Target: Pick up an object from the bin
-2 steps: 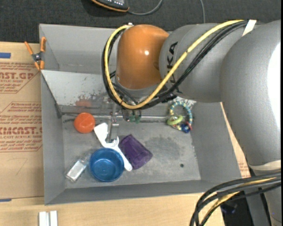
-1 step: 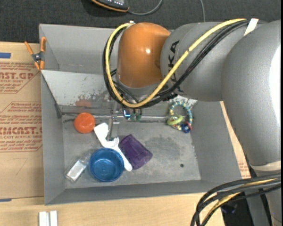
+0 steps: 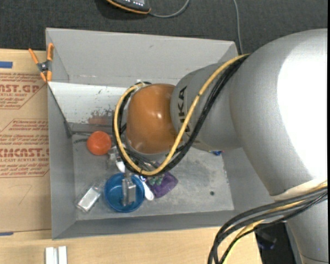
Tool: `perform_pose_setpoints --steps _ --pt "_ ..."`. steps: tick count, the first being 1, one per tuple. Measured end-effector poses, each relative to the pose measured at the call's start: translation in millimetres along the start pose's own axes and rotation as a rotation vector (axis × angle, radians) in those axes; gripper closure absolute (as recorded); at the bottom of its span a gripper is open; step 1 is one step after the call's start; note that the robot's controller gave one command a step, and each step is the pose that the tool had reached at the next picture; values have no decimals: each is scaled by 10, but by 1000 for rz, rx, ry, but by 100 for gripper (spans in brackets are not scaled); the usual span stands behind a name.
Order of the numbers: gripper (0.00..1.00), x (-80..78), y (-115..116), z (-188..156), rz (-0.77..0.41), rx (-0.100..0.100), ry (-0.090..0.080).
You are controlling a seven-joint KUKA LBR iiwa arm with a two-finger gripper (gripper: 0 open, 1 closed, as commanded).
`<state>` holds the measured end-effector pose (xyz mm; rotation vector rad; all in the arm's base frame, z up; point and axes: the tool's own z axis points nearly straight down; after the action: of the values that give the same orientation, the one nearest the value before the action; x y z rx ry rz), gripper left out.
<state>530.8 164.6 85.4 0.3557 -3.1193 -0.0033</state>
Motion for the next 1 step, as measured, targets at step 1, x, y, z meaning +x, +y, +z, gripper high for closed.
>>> perform_pose_setpoints --steps 1 --pt "0 240 51 -519 -181 1 -6"
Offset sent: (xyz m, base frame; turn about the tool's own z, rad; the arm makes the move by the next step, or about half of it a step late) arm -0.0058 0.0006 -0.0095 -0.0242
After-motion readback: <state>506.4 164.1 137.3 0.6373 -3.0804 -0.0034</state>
